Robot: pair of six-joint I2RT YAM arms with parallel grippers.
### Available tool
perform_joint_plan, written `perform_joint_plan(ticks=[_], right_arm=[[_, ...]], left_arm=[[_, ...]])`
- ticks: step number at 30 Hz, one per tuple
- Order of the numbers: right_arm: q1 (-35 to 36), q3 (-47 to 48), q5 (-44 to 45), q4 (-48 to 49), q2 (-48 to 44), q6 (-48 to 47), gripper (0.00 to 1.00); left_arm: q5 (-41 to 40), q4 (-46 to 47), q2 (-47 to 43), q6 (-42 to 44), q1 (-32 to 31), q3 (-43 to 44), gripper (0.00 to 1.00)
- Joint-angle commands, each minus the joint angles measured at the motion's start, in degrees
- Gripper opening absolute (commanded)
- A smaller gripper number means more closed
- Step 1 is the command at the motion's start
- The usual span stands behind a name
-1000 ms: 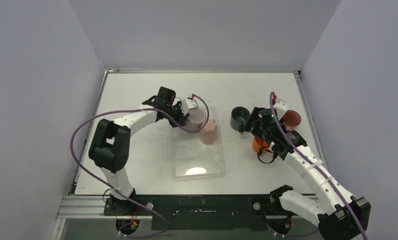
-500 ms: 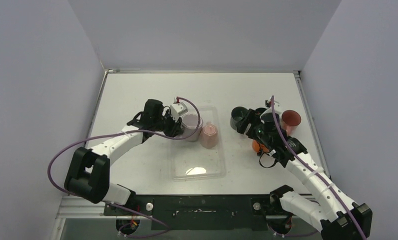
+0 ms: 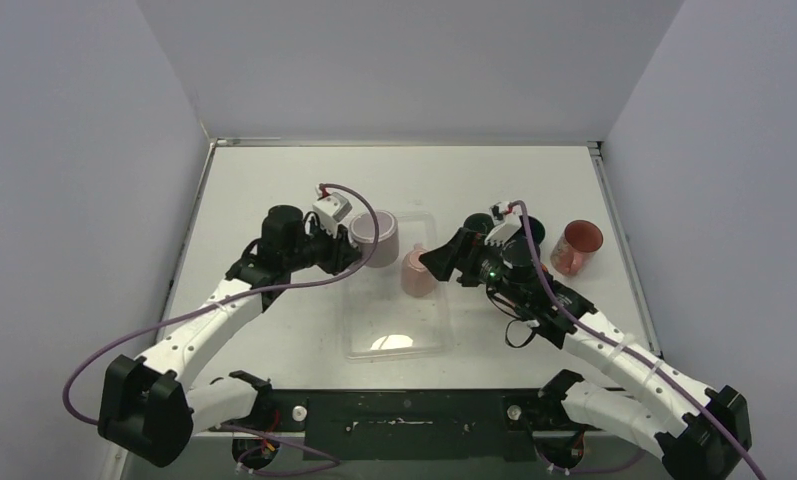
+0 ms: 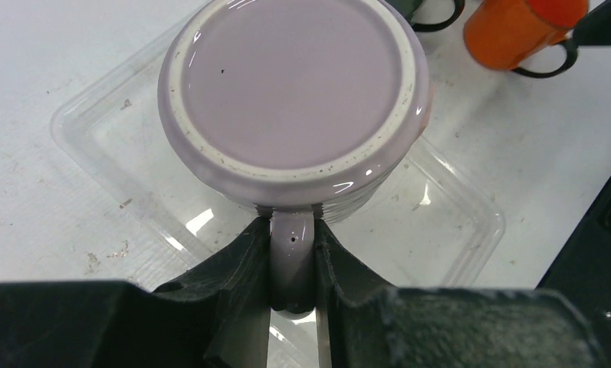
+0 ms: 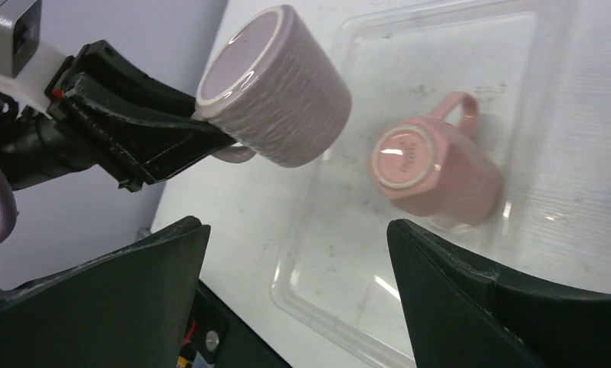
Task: Turn the mug right side up
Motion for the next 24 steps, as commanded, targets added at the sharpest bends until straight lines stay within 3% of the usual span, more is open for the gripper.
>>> perform_joint_plan(ticks=[1, 6, 14, 24], right_arm=[[2.89, -2.59, -2.55, 18.6, -0.07, 5.67, 0.92], [5.52, -2.53, -3.84, 28.92, 1.89, 8.2, 0.96], [10.27, 0.12, -1.22, 34.72, 3.39, 8.9, 0.97], [18.21, 2.07, 4.21, 43.89, 8.06, 8.04, 0.82]], left_arm=[[1.72, 9.31, -7.42, -8.38, -0.19, 2.65, 0.0], [6.16, 9.78, -11.9, -13.09, -0.31, 5.17, 0.0], [7.87, 14.66, -14.83, -23.4, -0.49, 9.72, 0.0], [8.27, 22.62, -16.18, -31.55, -0.69, 14.52, 0.0]])
